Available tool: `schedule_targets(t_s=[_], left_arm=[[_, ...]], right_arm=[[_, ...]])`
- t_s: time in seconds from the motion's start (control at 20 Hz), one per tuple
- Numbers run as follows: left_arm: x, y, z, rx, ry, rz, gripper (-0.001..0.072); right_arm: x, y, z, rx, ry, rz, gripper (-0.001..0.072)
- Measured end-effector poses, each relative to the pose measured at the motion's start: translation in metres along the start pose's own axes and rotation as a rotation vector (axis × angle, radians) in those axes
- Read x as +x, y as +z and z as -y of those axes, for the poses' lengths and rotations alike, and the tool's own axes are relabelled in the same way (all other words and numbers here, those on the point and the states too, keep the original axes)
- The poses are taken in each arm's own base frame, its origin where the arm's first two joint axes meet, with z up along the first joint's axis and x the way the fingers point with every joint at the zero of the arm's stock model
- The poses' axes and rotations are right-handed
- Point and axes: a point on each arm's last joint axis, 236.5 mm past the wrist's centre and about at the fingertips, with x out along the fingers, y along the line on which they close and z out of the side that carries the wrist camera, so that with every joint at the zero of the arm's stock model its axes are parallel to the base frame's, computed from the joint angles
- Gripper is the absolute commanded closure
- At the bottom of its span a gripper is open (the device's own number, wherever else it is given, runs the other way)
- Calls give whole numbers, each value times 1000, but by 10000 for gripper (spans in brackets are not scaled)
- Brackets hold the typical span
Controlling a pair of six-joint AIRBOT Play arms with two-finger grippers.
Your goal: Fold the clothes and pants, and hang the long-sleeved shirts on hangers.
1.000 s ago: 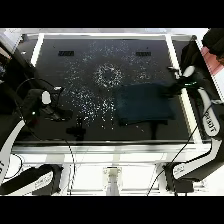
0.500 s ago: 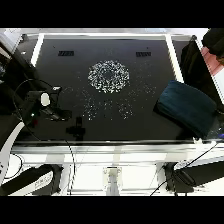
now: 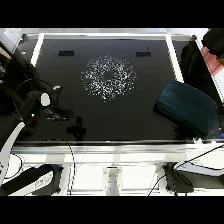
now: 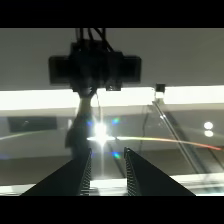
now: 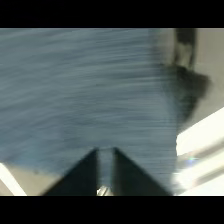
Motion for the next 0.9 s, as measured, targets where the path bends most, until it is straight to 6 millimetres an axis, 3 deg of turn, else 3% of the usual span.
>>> schedule_targets(t_s=[0.15,0.25,0.3,0.4,0.55,0.7,0.9], left_arm=[[4,-11,6,-13,-25,-39,481],[9,-24,8,-22,-39,-84,481],[12,-33,9,-27,-45,-113,481],[22,-52,9,-35,-48,-170,481],[37,-84,7,-45,-45,-256,481],[45,-102,5,-52,-44,-303,481],[49,-111,4,-55,-43,-328,481]], right_arm=[[25,-45,-81,-194,57,-77,693],[40,-88,-121,-326,63,-165,694],[45,-108,-131,-386,43,-208,694],[54,-153,-145,-498,-9,-318,693],[58,-201,-150,-602,-88,-437,693],[61,-230,-151,-659,-152,-498,693],[62,-252,-158,-718,-185,-529,693]])
